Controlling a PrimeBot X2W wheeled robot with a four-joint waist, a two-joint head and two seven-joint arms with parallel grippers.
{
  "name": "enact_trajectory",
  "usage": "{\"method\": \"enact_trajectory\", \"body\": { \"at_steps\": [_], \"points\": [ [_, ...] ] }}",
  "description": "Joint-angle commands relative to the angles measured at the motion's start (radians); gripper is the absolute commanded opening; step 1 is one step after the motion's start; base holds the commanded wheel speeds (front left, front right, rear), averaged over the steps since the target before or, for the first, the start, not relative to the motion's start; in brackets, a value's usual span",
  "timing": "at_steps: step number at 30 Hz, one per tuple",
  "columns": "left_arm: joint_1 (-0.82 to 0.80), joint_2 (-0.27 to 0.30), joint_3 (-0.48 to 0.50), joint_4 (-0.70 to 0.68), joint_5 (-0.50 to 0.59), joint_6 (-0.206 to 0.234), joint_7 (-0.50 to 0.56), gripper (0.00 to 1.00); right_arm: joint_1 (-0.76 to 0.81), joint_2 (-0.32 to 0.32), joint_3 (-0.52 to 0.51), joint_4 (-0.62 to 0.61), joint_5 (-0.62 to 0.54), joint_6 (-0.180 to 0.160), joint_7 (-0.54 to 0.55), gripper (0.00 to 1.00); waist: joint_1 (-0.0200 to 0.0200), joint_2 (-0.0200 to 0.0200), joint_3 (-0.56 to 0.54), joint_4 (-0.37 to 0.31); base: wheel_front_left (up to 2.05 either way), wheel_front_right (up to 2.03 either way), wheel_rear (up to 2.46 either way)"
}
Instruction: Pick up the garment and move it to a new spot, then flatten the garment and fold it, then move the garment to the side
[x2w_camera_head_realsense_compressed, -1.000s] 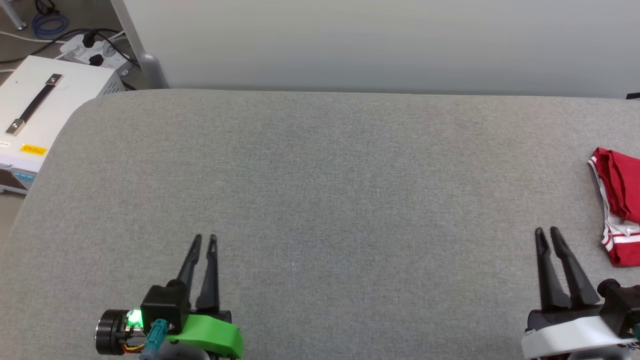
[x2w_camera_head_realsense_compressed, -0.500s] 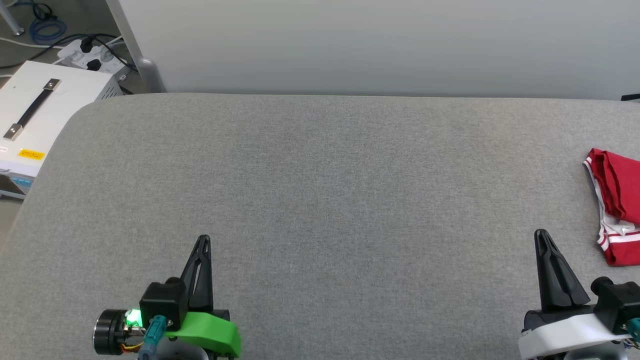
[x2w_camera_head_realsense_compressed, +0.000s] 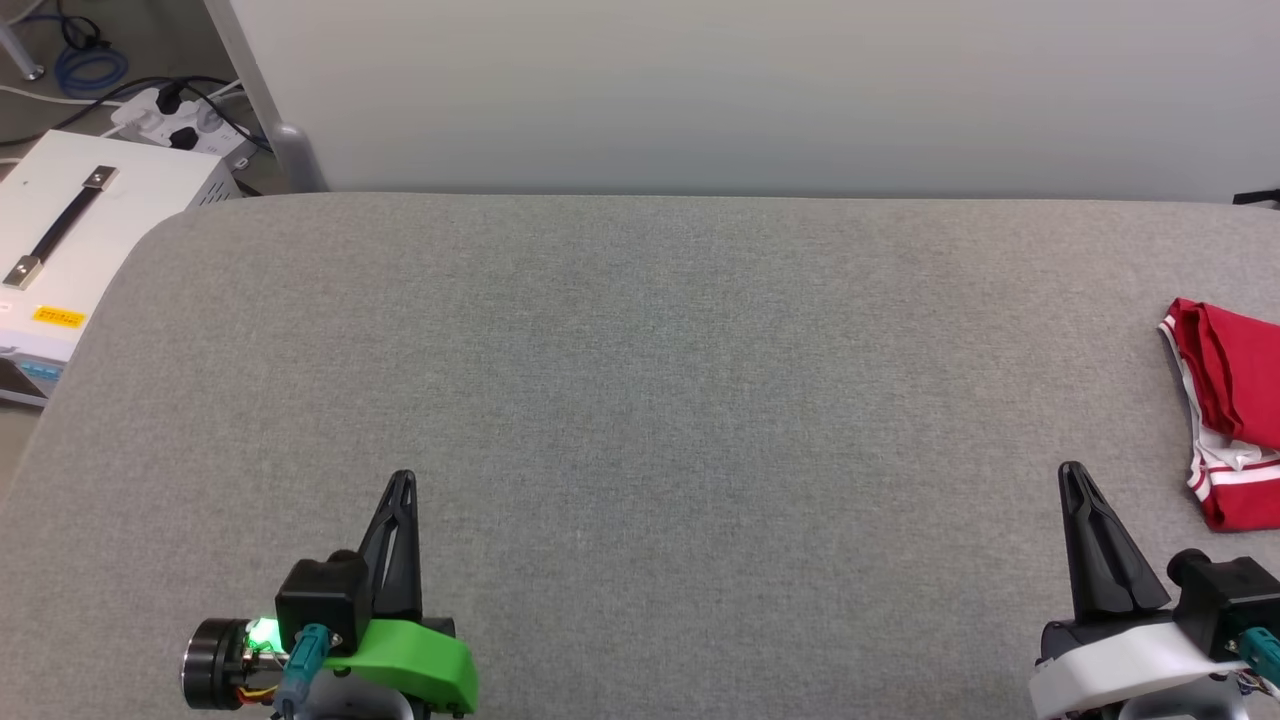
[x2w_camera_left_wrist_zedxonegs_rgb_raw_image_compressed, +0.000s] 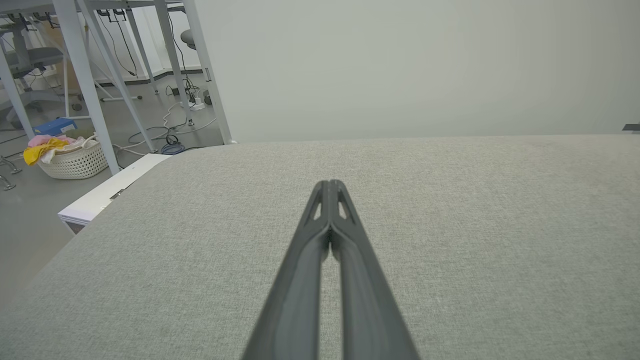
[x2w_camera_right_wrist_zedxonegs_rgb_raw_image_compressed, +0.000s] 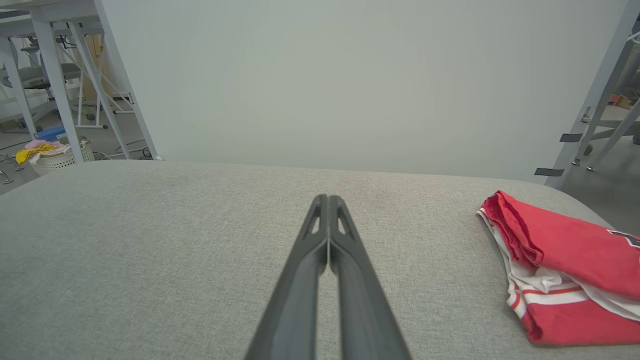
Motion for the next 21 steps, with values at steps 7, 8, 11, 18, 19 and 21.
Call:
{"method": "enact_trajectory", "body": {
  "at_steps": [7,8,11,18,19,21],
  "points": [
    [-0.011,-0.005,0.007,-0.009,0.014,-0.003,0.018,0.00,-0.025,0.005,0.004,0.008,-0.019,0.000,0.021,0.00,0.0000,-0.0001,-0.004,-0.003,0.00,0.00,0.00],
    [-0.012,-0.006,0.008,-0.009,0.014,-0.003,0.020,0.00,-0.026,0.005,0.004,0.009,-0.021,0.000,0.023,0.00,0.0000,-0.0001,-0.004,-0.004,0.00,0.00,0.00],
    [-0.013,-0.006,0.011,-0.012,0.016,-0.003,0.030,0.00,-0.030,0.007,0.005,0.012,-0.026,0.000,0.033,0.00,0.0000,-0.0001,-0.007,-0.006,0.00,0.00,0.00],
    [-0.015,-0.008,0.016,-0.016,0.019,-0.003,0.044,0.00,-0.036,0.009,0.007,0.016,-0.035,0.000,0.047,0.00,0.0000,-0.0001,-0.011,-0.009,0.00,0.00,0.00],
    [-0.016,-0.008,0.016,-0.016,0.020,-0.004,0.046,0.00,-0.037,0.010,0.007,0.016,-0.036,0.000,0.049,0.00,0.0000,-0.0001,-0.011,-0.009,0.00,0.00,0.00],
    [-0.016,-0.008,0.018,-0.017,0.021,-0.004,0.050,0.00,-0.039,0.010,0.008,0.017,-0.038,0.000,0.053,0.00,0.0000,-0.0001,-0.012,-0.010,0.00,0.00,0.00]
  ]
}}
